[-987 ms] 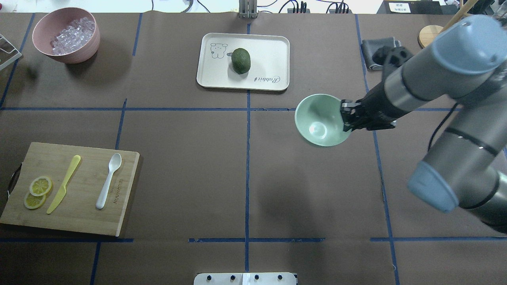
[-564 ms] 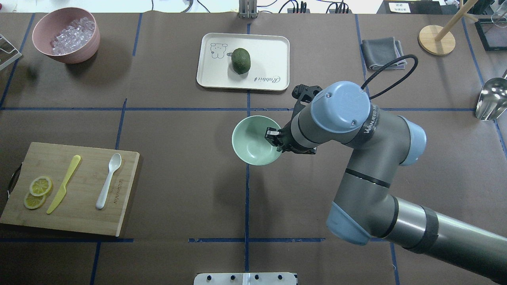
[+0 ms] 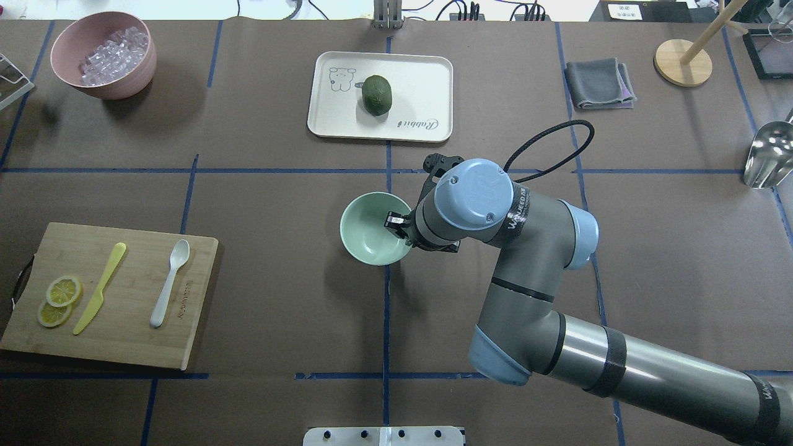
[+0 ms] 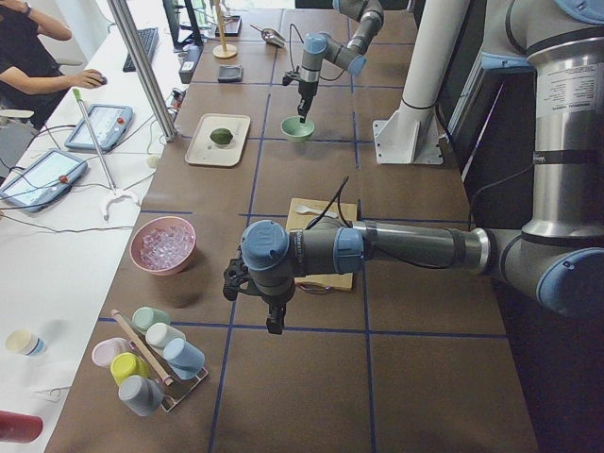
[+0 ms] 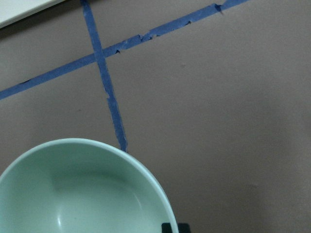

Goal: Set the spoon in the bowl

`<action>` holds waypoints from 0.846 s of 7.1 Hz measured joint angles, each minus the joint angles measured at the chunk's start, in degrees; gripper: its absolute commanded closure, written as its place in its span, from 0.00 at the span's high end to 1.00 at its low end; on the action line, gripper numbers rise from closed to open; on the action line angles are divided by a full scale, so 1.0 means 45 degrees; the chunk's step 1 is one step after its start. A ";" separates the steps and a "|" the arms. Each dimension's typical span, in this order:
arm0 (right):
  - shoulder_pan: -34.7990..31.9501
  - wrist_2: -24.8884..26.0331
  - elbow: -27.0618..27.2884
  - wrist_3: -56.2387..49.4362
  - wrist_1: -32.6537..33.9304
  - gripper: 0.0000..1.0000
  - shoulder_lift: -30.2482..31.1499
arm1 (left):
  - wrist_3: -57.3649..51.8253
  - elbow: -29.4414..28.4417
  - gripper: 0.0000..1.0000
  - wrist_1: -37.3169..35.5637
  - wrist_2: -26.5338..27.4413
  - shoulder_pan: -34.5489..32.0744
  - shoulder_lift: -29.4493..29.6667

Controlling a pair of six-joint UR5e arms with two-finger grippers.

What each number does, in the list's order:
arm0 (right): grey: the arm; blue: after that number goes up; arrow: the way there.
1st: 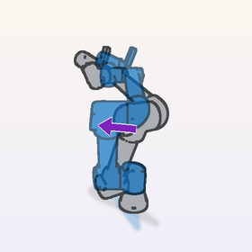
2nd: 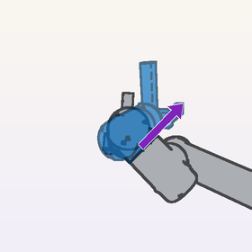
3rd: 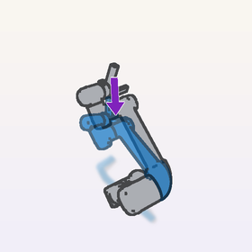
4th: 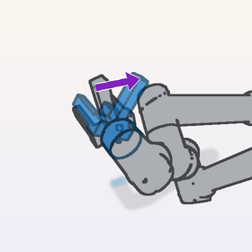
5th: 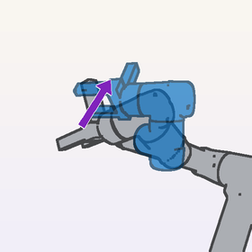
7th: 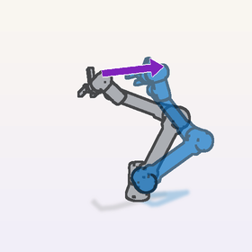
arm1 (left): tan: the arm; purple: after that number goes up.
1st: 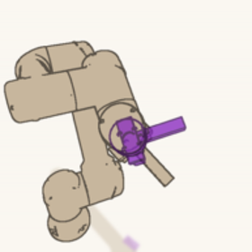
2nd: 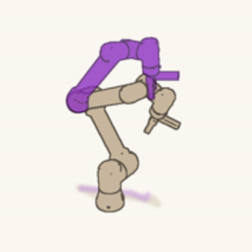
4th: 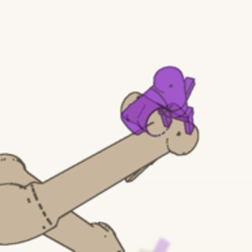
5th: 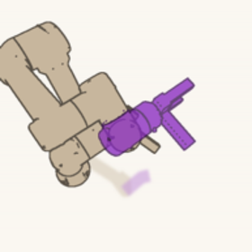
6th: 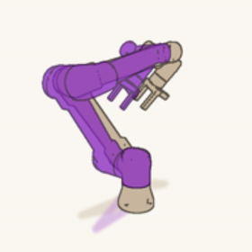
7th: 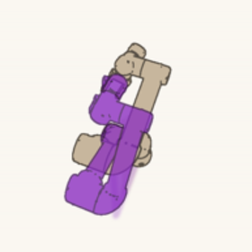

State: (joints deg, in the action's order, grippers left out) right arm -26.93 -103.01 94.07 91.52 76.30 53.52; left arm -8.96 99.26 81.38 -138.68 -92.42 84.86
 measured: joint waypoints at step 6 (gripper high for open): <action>0.0010 0.0060 0.0067 0.0003 0.0071 1.00 0.0090 | 0.0018 -0.0009 1.00 0.0001 -0.0003 0.0010 0.0029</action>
State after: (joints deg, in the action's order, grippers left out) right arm -26.88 -102.74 94.37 91.54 76.62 53.92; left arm -8.88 99.22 81.39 -138.69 -92.37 84.99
